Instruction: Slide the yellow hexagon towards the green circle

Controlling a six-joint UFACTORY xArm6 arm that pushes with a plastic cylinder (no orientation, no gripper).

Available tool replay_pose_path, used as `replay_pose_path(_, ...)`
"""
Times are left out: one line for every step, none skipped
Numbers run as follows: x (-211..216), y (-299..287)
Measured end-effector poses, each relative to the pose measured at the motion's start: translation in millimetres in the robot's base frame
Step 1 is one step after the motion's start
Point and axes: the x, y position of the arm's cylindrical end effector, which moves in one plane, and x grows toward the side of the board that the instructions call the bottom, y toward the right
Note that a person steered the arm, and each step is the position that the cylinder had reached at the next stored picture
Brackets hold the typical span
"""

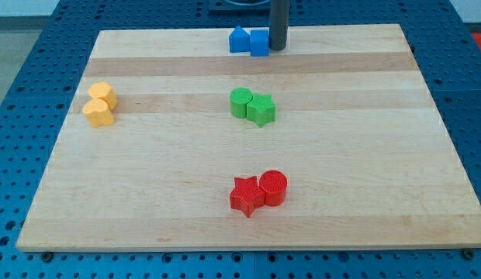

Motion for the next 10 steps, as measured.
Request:
replay_pose_path(0, 0)
replay_pose_path(1, 0)
replay_pose_path(53, 0)
replay_pose_path(66, -5)
replay_pose_path(65, -73)
replay_pose_path(61, -148)
replay_pose_path(62, -243)
replay_pose_path(66, -331)
replay_pose_path(96, -355)
replay_pose_path(129, -352)
